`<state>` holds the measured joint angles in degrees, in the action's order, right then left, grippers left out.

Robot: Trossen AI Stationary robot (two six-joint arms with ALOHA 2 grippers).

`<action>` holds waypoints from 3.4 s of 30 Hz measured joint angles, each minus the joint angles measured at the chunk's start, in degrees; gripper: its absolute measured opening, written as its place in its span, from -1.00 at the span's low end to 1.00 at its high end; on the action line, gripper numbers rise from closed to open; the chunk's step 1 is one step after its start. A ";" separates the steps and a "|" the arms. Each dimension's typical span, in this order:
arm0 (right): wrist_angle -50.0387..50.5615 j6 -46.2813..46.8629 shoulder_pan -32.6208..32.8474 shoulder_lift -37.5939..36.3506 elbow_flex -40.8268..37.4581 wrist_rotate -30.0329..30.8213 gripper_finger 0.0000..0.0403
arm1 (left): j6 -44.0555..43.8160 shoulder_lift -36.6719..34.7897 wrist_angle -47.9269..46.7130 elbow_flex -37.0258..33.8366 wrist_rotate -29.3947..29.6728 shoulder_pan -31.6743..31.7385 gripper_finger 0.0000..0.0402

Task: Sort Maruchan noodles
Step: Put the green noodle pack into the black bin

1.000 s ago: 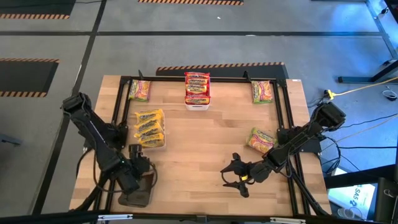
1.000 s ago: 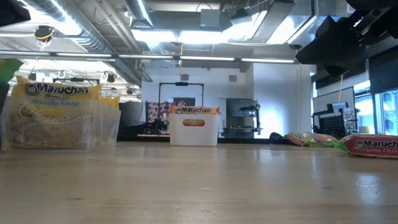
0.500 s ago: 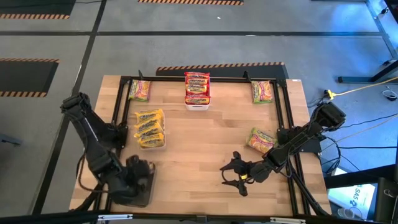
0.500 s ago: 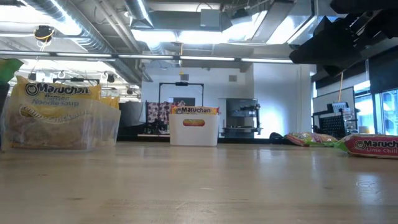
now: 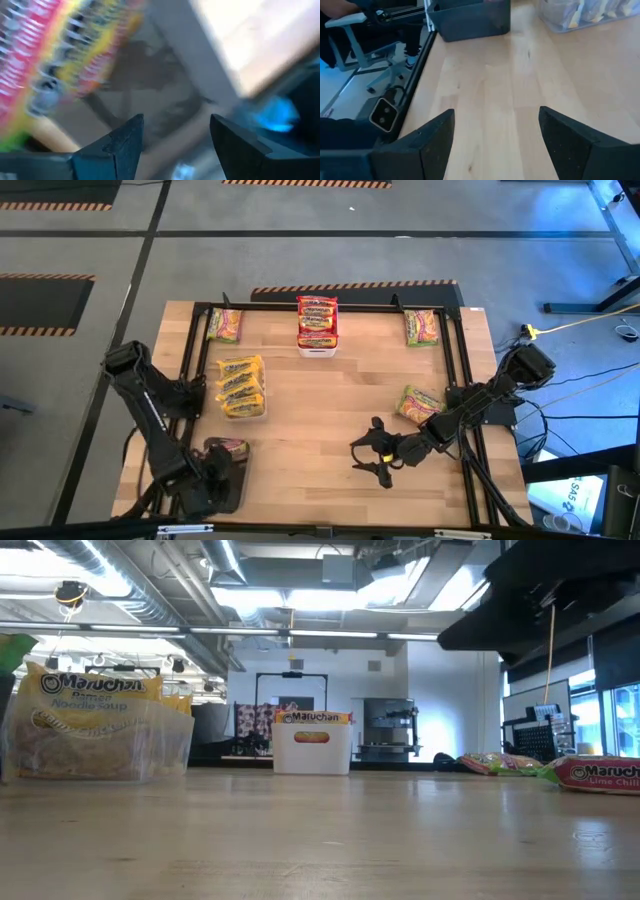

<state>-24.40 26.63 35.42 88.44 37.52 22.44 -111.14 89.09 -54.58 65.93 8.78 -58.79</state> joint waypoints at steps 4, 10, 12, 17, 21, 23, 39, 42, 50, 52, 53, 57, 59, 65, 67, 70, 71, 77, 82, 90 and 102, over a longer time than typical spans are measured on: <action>0.02 -1.51 0.18 0.00 0.00 0.23 0.32 | 0.81 0.79 -0.62 -2.41 -2.02 0.91 0.10; 0.22 -1.59 0.18 0.00 0.00 0.04 0.32 | -2.35 0.79 -0.73 -6.45 -4.20 0.94 0.10; 0.23 -1.59 0.18 0.00 0.02 0.04 0.32 | -2.56 0.79 -0.70 -7.54 -4.49 0.65 0.10; 0.25 -1.59 0.18 0.00 0.02 0.04 0.32 | -0.95 0.82 -1.84 -9.63 -3.12 1.18 0.10; 0.26 -1.57 0.18 0.00 0.02 0.04 0.32 | 1.56 0.82 -3.92 -9.88 -2.35 1.20 0.10; 0.26 -1.57 0.18 0.00 0.02 0.04 0.32 | 3.37 0.82 -3.92 -9.90 -0.54 1.14 0.10; 0.38 -1.61 0.18 0.00 0.04 -0.49 0.32 | 8.09 0.82 -6.48 -4.43 -5.78 1.36 0.10; 0.37 -2.16 0.18 0.00 0.04 -0.35 0.32 | 7.94 0.82 -6.11 1.29 0.94 1.36 0.10; 0.70 -2.94 0.16 -0.02 0.04 1.81 0.32 | 21.41 0.79 1.94 9.34 36.61 3.49 0.10; 1.44 -2.95 -0.11 -0.47 0.04 3.14 0.32 | 26.91 0.83 5.17 9.29 39.90 5.71 0.10; 2.17 -2.98 -0.52 -1.08 0.04 3.23 0.32 | 30.15 1.15 7.10 9.30 39.66 7.19 0.10; 6.65 -2.51 -2.43 -4.38 0.07 2.53 0.32 | 45.29 4.17 14.75 9.16 35.32 14.35 0.10; 10.35 -1.58 -3.30 -6.47 0.07 2.49 0.32 | 52.60 5.59 19.87 9.21 31.06 18.11 0.10; 25.48 1.22 -6.83 -13.74 0.09 2.51 0.32 | 70.91 11.25 32.73 9.20 18.69 27.87 0.10; 31.25 2.51 -8.24 -16.64 0.09 2.65 0.32 | 75.62 13.13 37.10 9.22 16.35 30.17 0.10; 39.98 4.72 -10.89 -20.81 0.07 3.04 0.32 | 81.56 15.70 41.97 9.20 13.87 32.81 0.10; 42.34 5.28 -11.99 -22.09 0.07 3.39 0.32 | 82.98 16.40 43.10 9.20 13.19 33.57 0.10; 55.92 7.39 -22.96 -26.14 0.07 6.68 0.32 | 87.77 19.87 47.03 9.16 13.35 37.06 0.10; 58.98 1.72 -38.88 -25.30 0.04 7.36 0.21 | 89.57 21.95 49.64 9.24 13.51 38.02 0.10; 65.56 -6.10 -56.71 -23.67 0.04 -14.37 -0.40 | 89.45 22.43 48.45 9.18 13.29 37.00 0.10; 82.76 8.45 -37.77 -24.16 0.00 -26.60 -0.94 | 90.69 22.43 48.59 9.18 15.12 35.72 0.10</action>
<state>58.36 35.07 -2.35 64.29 37.52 -4.16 -20.45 111.53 -6.00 75.11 23.89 -23.07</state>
